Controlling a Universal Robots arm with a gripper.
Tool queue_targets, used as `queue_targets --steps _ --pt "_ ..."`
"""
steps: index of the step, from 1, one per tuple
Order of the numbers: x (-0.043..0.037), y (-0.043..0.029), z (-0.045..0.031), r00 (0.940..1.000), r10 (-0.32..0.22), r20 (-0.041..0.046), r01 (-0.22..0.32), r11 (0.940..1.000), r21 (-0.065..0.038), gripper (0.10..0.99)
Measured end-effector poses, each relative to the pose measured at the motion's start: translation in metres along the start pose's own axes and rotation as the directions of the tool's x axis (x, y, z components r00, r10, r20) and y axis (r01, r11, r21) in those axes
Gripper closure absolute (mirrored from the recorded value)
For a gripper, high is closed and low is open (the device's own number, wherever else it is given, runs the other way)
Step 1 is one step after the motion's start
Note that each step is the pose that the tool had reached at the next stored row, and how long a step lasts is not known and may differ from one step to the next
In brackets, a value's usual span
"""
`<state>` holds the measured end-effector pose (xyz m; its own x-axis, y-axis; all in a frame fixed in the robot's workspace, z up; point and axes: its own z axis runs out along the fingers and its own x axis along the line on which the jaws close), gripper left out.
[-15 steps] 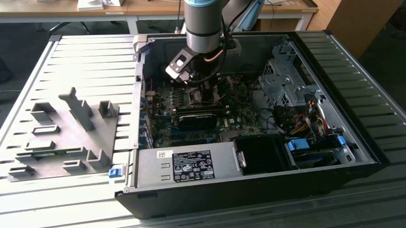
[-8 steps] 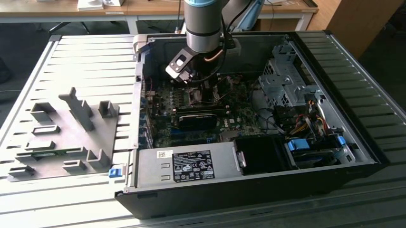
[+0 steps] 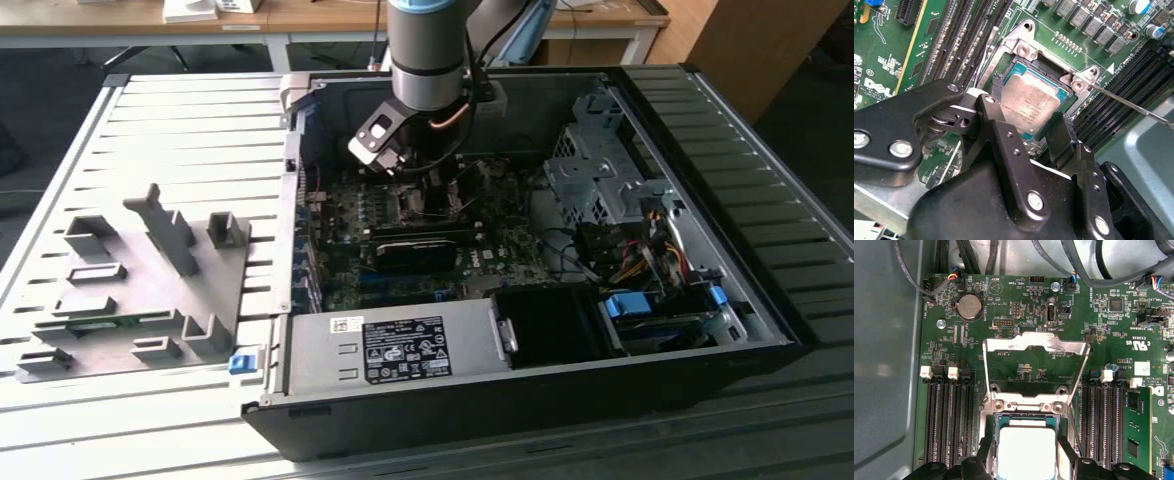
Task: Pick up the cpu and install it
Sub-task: 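Place the cpu into insertion slot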
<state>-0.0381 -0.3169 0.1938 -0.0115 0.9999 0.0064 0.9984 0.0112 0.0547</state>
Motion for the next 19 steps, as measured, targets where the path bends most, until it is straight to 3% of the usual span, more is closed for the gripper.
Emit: queue_targets --steps 11,13,14,16,17,19 --pt "0.0001 0.0005 -0.0086 1.0 0.0 -0.0003 0.0 1.0 0.003 0.486" --pt "0.0001 0.0006 -0.0113 1.0 0.0 -0.0003 0.0 1.0 0.005 0.608" --pt "0.0001 0.0007 -0.0127 1.0 0.0 -0.0003 0.0 1.0 0.006 0.608" --pt "0.0001 0.0008 -0.0152 1.0 0.0 -0.0005 0.0 1.0 0.007 0.725" --pt "0.0001 0.001 -0.0163 1.0 0.0 -0.0004 0.0 1.0 0.009 0.725" --pt "0.0001 0.0013 -0.0181 1.0 0.0 -0.0004 0.0 0.9999 0.013 0.843"
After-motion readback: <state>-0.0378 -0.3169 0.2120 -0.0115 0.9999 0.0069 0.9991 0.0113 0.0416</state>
